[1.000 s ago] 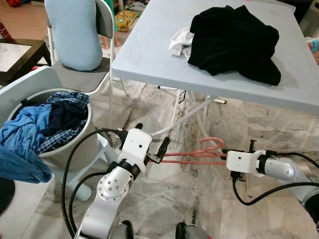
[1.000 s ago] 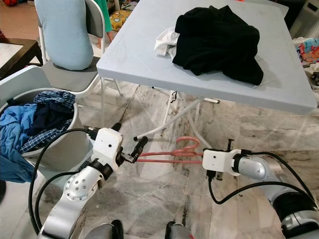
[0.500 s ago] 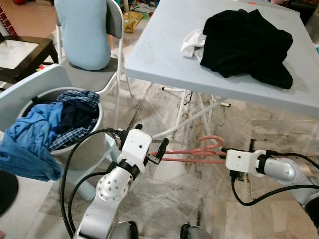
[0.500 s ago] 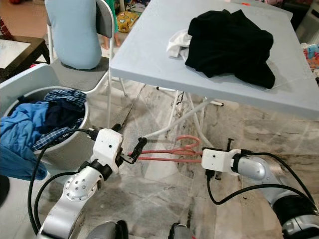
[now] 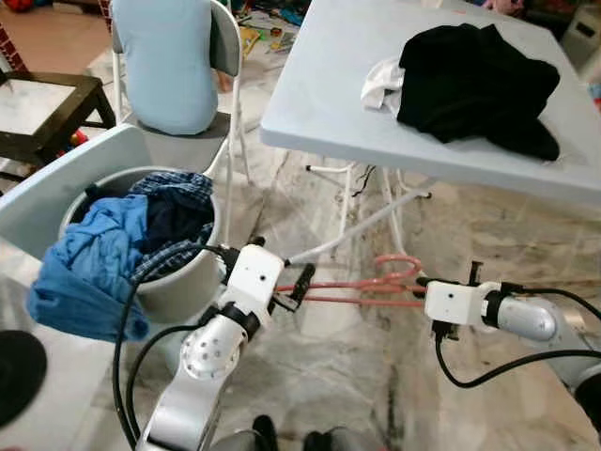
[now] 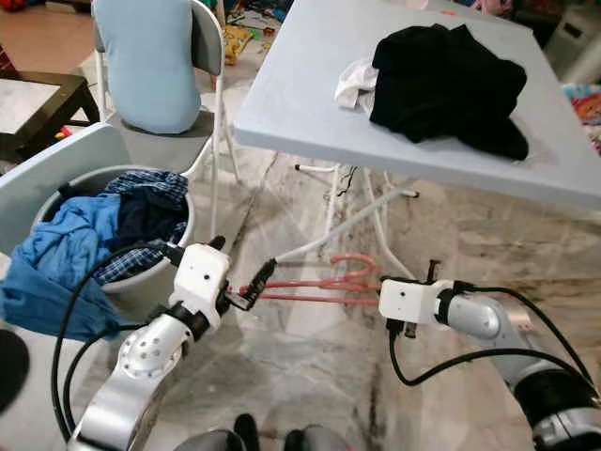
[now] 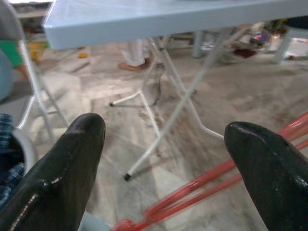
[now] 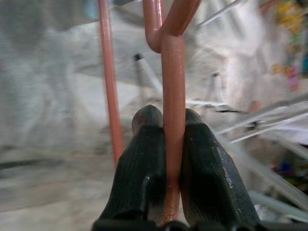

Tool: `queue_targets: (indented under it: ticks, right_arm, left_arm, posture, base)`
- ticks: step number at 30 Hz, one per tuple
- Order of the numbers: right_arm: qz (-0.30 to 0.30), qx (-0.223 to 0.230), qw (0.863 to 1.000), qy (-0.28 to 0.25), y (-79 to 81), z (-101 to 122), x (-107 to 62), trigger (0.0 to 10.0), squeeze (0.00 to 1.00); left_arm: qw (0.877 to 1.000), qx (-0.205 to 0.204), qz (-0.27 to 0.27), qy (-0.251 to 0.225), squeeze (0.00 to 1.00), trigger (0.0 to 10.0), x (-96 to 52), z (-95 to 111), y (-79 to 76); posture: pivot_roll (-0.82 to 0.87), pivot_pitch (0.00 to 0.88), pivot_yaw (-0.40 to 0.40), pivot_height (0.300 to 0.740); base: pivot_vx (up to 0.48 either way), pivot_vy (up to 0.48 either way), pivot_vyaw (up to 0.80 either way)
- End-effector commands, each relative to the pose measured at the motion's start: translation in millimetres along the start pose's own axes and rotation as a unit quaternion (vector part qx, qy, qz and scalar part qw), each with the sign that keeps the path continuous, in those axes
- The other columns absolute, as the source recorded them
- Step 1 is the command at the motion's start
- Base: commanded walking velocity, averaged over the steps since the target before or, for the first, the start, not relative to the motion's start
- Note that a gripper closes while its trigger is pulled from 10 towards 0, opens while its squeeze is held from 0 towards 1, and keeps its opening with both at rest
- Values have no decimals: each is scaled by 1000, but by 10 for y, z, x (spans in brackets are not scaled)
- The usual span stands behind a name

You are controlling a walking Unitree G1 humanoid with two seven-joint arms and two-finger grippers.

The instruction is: Hang hanger

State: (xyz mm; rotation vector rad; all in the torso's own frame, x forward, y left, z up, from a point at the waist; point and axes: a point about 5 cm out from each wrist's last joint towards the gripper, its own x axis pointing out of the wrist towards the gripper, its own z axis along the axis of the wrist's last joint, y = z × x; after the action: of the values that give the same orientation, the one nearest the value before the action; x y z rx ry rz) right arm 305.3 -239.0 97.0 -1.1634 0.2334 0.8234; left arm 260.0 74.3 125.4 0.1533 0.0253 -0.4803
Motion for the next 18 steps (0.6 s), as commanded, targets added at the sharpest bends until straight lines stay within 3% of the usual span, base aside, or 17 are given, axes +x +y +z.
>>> queue_targets:
  ticks: [1,6,18]
  right_arm:
    - [1,-7,1000,4,-16,-22,-41,0,0]
    - [-14,7,1000,4,-44,-18,-49,0,0]
    - [-96,165,982,7,-106,-2,11,0,0]
  left_arm:
    - [1000,7,-7,0,0,10000,7,4,-4]
    - [1000,6,-9,-11,0,10000,17,14,2]
    - [999,-6,-19,-26,0,10000,44,48,6]
  posture:
    - [-26,194,-55,740]
    - [-31,190,-60,740]
    - [-41,189,-65,740]
  base:
    - [0,480,0]
    - [0,160,0]
    - [0,0,0]
